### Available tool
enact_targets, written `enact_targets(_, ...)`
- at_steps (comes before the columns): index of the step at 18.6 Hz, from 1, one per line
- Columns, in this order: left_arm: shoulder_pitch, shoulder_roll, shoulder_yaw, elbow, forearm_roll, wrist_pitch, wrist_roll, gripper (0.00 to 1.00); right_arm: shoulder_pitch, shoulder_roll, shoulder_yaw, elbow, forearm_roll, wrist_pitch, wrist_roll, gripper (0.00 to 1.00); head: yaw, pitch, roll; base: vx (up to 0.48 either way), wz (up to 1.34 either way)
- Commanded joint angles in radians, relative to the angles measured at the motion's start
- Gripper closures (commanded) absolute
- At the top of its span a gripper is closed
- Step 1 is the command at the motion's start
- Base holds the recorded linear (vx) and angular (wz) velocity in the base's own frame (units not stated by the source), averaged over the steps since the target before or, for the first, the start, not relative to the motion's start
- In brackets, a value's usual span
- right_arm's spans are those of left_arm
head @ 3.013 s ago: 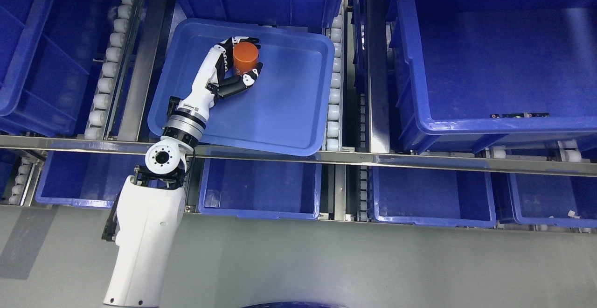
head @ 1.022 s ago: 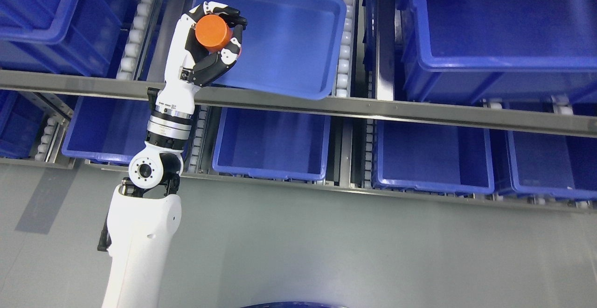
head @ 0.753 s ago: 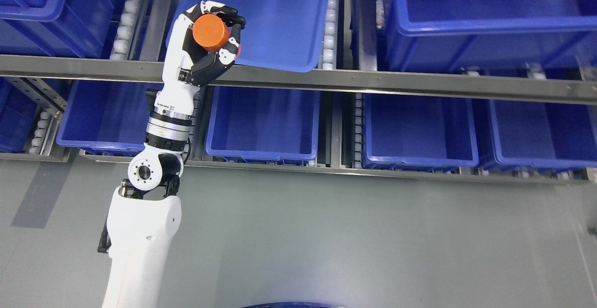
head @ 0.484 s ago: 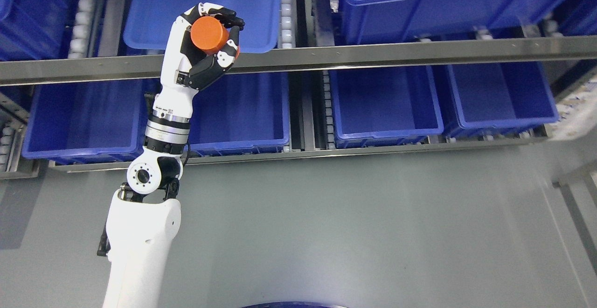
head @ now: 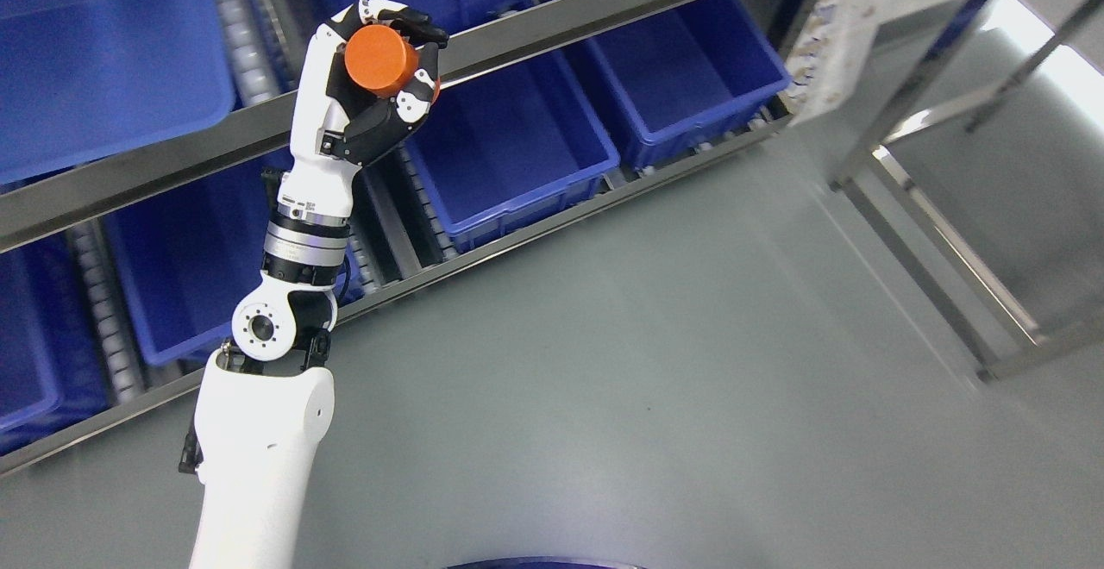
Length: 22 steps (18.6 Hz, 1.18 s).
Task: Grab orange capacitor from left shelf to right desk
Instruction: 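Hold the capacitor in the left hand while turning toward the steel table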
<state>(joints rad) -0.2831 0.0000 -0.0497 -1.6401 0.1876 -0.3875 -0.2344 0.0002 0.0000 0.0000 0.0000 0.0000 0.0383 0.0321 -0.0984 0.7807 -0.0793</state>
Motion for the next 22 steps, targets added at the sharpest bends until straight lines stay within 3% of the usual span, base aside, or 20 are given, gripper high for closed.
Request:
enact_targets(1, -0.018, 0.017, -0.038, -0.012, 0.016, -0.001, 0.001, 0.96, 0.001, -0.017, -0.011, -0.034, 0.0, 0.006, 0.0, 0.0, 0.0, 0.0, 0.0, -0.01, -0.9)
enact_targets(11, -0.059, 0.017, -0.134, -0.01, 0.016, 0.012, 0.0, 0.96, 0.001, -0.017, -0.011, -0.034, 0.0, 0.006, 0.0, 0.0, 0.0, 0.0, 0.0, 0.121, -0.82)
enact_targets(22, -0.13, 0.017, -0.188, -0.012, 0.016, -0.004, 0.006, 0.96, 0.001, -0.017, -0.011, -0.034, 0.0, 0.006, 0.0, 0.0, 0.0, 0.0, 0.0, 0.287, -0.53)
